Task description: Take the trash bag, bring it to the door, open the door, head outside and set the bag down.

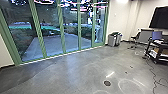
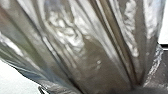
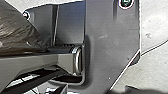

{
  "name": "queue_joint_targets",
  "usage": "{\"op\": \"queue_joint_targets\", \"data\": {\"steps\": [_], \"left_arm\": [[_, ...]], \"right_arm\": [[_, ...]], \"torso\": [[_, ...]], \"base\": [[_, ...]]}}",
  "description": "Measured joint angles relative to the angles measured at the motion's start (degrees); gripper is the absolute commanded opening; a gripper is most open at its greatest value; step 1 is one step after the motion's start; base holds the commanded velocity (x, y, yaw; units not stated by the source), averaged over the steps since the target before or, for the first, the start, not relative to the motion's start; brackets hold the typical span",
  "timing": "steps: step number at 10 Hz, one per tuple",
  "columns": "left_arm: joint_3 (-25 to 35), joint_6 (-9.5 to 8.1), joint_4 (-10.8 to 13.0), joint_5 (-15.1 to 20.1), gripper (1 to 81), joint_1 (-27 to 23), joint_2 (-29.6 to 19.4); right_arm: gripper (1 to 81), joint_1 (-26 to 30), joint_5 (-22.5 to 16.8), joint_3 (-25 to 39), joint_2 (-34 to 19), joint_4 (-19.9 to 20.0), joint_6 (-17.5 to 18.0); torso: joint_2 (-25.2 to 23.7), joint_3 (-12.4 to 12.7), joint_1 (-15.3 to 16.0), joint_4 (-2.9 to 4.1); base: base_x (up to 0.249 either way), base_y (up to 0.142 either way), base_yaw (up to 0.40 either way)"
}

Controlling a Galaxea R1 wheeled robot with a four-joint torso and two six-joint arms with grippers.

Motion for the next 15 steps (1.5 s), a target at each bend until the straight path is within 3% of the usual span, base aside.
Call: {"op": "queue_joint_targets", "data": {"steps": [6,15], "left_arm": [[0.0,0.0,0.0,0.0,1.0,0.0,0.0],[0.0,0.4,0.0,0.0,1.0,0.1,0.0]], "right_arm": [[81.1,0.0,0.0,0.0,0.0,0.0,0.0],[81.1,0.0,0.0,0.0,0.1,-0.1,0.0]], "torso": [[0.0,0.0,0.0,0.0],[0.0,0.0,-0.1,0.0]], "base": [[0.0,0.0,0.0],[0.101,0.0,0.0]]}}
